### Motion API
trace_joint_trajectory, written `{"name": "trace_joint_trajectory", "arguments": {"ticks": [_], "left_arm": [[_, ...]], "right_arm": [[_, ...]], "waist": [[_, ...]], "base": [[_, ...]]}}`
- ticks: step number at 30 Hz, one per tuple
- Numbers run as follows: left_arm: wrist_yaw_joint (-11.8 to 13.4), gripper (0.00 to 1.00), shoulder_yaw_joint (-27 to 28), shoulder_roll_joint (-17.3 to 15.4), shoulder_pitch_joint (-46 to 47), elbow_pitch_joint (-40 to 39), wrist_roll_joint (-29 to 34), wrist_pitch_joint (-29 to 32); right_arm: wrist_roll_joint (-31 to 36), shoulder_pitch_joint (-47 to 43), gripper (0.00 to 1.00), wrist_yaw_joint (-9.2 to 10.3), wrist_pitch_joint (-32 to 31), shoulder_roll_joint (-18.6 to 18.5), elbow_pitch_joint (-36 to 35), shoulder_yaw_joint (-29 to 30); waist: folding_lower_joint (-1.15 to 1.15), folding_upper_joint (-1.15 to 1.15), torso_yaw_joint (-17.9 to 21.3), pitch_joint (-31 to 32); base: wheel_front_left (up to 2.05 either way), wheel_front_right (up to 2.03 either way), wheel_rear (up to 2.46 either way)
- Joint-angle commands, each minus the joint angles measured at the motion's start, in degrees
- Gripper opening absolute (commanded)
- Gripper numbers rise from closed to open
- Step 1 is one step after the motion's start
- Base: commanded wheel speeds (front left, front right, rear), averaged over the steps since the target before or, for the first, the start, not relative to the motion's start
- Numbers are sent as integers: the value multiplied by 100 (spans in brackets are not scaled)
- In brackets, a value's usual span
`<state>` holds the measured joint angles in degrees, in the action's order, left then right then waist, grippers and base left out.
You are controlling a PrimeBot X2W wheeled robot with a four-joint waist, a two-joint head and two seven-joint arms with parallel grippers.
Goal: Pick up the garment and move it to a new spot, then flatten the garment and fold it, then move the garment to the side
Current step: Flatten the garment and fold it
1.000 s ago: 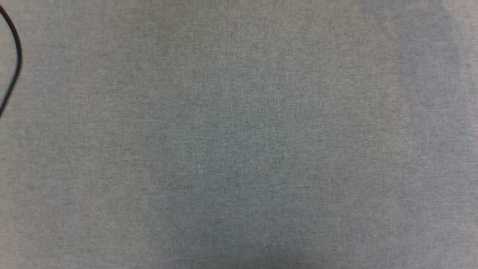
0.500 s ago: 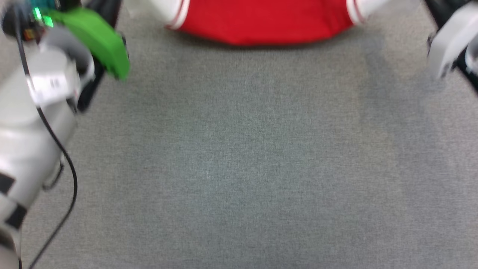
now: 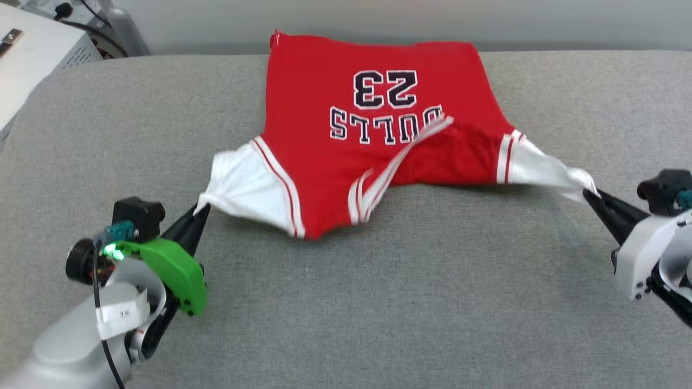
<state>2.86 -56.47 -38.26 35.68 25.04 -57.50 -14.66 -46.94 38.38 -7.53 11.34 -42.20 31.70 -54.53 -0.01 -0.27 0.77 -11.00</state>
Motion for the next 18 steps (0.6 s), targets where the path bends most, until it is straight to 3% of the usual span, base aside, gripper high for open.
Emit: {"name": "trace_joint_trajectory", "arguments": {"ticks": [1,11,18], "left_arm": [[98,0,-12,-108,-231,-47,-85,-31],[519,0,-100,-307,-1237,-450,-243,-32],[807,0,-114,-408,-1784,-791,-278,-33]], "right_arm": [[-28,-291,0,4,19,-68,-54,92],[-73,-1996,0,4,-38,-315,-424,1117],[4,-3195,0,4,-400,-238,-866,1901]], "waist": [[1,27,42,218],[1,27,23,476],[1,27,-14,555]], "base": [[0,0,0],[0,0,0],[0,0,0]]}}
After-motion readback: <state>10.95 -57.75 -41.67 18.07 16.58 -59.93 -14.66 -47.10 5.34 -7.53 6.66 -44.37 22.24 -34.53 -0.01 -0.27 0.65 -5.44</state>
